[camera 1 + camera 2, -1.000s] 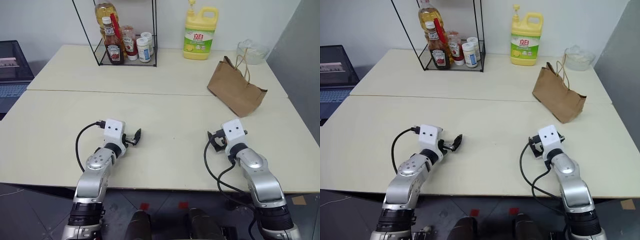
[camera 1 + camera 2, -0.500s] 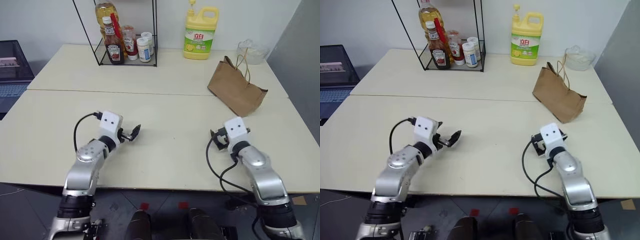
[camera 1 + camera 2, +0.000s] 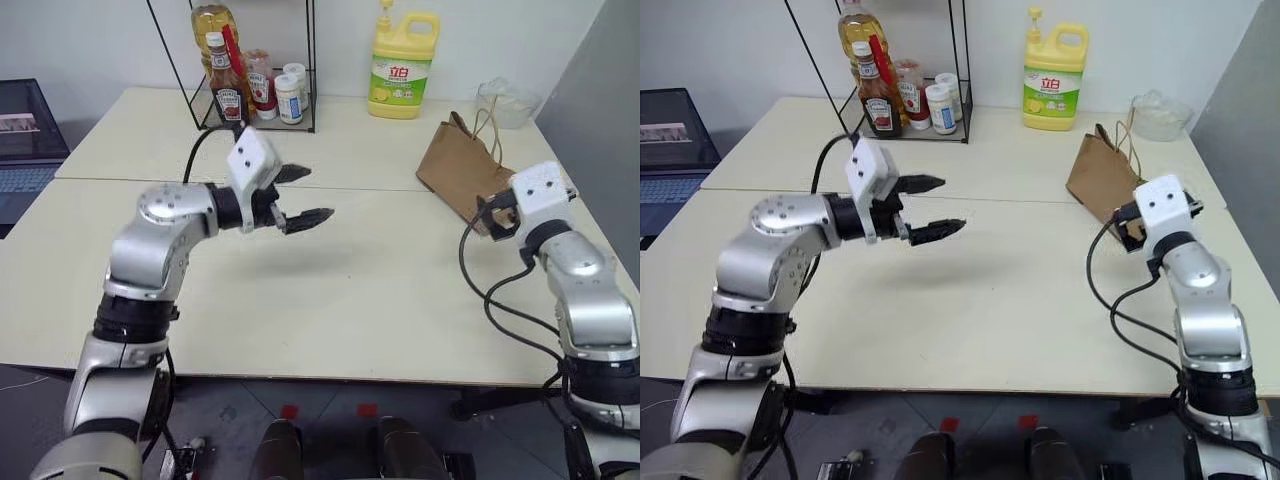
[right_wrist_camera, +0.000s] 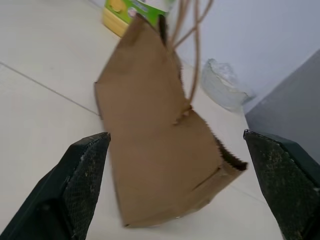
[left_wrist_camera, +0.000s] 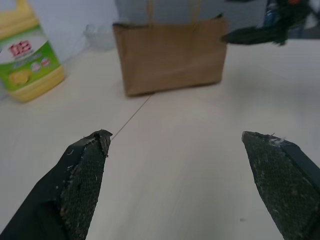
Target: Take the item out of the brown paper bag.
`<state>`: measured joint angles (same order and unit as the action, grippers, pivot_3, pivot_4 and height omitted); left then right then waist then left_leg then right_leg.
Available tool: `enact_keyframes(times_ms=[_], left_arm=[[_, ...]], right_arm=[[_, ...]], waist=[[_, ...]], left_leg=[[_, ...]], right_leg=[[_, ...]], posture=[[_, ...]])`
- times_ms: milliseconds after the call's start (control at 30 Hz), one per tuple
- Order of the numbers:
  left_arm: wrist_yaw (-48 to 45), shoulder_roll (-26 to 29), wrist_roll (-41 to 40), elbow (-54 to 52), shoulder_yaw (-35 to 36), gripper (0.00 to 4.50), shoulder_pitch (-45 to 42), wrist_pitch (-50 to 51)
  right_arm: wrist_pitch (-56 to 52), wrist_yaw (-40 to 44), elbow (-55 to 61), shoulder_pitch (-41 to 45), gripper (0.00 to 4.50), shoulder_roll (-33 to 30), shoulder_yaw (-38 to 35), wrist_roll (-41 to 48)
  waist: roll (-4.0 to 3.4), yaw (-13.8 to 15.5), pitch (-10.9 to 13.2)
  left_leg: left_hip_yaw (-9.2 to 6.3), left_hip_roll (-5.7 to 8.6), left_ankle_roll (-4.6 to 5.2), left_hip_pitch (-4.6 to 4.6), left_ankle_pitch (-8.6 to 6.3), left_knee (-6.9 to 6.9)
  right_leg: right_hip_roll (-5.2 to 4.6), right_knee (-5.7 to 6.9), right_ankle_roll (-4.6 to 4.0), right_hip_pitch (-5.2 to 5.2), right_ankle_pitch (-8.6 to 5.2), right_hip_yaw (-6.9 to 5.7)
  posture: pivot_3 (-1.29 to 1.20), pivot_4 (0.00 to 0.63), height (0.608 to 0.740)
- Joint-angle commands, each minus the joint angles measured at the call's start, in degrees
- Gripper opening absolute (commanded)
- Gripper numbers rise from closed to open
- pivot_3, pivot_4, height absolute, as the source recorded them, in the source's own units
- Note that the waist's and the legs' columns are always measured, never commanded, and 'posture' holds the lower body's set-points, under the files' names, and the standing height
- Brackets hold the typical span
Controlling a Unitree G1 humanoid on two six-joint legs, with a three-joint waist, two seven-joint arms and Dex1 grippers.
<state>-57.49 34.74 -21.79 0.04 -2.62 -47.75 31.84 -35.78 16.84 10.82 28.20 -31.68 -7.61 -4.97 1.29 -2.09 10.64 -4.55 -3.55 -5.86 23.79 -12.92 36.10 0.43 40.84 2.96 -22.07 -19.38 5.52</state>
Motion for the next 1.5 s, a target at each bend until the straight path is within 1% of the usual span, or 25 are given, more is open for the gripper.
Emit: enact_keyframes(times_ms=[33,233,467,600,700,800,1033,1067,1500], left_arm=[[-4.73,-0.14,-2.15,2.06,-0.61,4.48,-4.59,0.22],[-6.3,-1.16,-0.82,7.0,-0.89,4.48,-7.79,-2.21],[-6.15,-1.45,0.12,8.85,-0.98,4.48,-8.67,-4.15],[-5.78,-1.21,0.23,8.16,-0.59,4.48,-8.01,-4.27],[-5.29,-0.84,0.13,7.21,-0.24,4.5,-6.98,-4.2],[-4.98,-0.57,0.07,6.83,-0.05,4.5,-6.48,-4.14],[-4.61,0.13,-0.16,5.54,0.08,4.5,-5.76,-3.73],[-4.62,0.21,-0.21,5.48,0.08,4.5,-5.8,-3.7],[-5.02,-0.11,0.19,6.87,-0.28,4.5,-7.1,-5.06]], right_arm=[[2.62,3.73,-6.53,6.57,4.5,-1.42,-0.18,2.79],[9.59,6.65,-22.11,16.29,4.5,-1.81,1.78,2.97],[21.43,6.31,-44.74,27.05,4.5,-2.18,4.58,0.44],[25.12,8.07,-51.79,30.86,4.5,-1.79,5.36,0.81],[26.82,9.0,-54.5,32.83,3.88,-1.36,5.23,1.45],[28.12,10.17,-56.49,34.16,2.86,-1.24,5.49,1.49],[29.99,11.71,-60.16,35.36,0.29,-1.94,6.45,1.1],[30.12,12.09,-60.53,35.61,0.03,-1.99,6.46,1.2],[34.13,12.71,-62.67,37.17,0.03,-3.09,6.96,-0.06]], waist=[[-0.03,-0.45,0.02],[-0.04,-1.21,0.03],[-0.06,-1.36,0.04],[-0.07,-1.36,0.04],[-0.08,-1.43,0.05],[-0.09,-1.59,0.06],[-0.1,-1.61,0.06],[-0.1,-1.62,0.06],[-0.1,-1.67,0.06]], left_leg=[[0.01,0.0,0.0,0.0,0.0,0.0],[0.01,0.0,0.0,0.0,0.01,-0.01],[0.03,0.0,0.0,0.03,0.01,-0.01],[0.03,0.0,-0.14,0.04,0.09,-0.02],[0.04,0.0,-0.15,0.04,0.09,-0.02],[0.04,-0.01,-0.16,0.04,0.1,-0.02],[0.04,0.0,-0.17,0.05,0.1,-0.01],[0.04,0.0,-0.17,0.05,0.1,-0.01],[0.04,-0.01,-0.19,0.04,0.12,-0.01]], right_leg=[[0.0,0.0,0.0,0.0,0.0,0.0],[0.01,-0.01,0.0,-0.01,0.0,0.01],[-0.01,0.0,-0.01,-0.06,0.0,0.01],[-0.02,-0.02,-0.01,-0.06,0.0,0.02],[-0.02,-0.02,-0.01,-0.06,0.0,0.02],[-0.02,0.0,-0.01,-0.06,0.0,0.02],[-0.02,0.0,-0.01,-0.06,0.0,0.02],[-0.03,0.0,-0.01,-0.06,0.0,0.02],[-0.03,0.0,-0.01,-0.06,0.0,0.02]], posture=[[0.0,0.15,0.74],[0.0,0.15,0.74],[0.0,0.15,0.74],[0.0,0.15,0.74],[0.0,0.15,0.74],[0.0,0.15,0.74],[0.0,0.15,0.74],[0.0,0.15,0.74],[0.0,0.15,0.74]])
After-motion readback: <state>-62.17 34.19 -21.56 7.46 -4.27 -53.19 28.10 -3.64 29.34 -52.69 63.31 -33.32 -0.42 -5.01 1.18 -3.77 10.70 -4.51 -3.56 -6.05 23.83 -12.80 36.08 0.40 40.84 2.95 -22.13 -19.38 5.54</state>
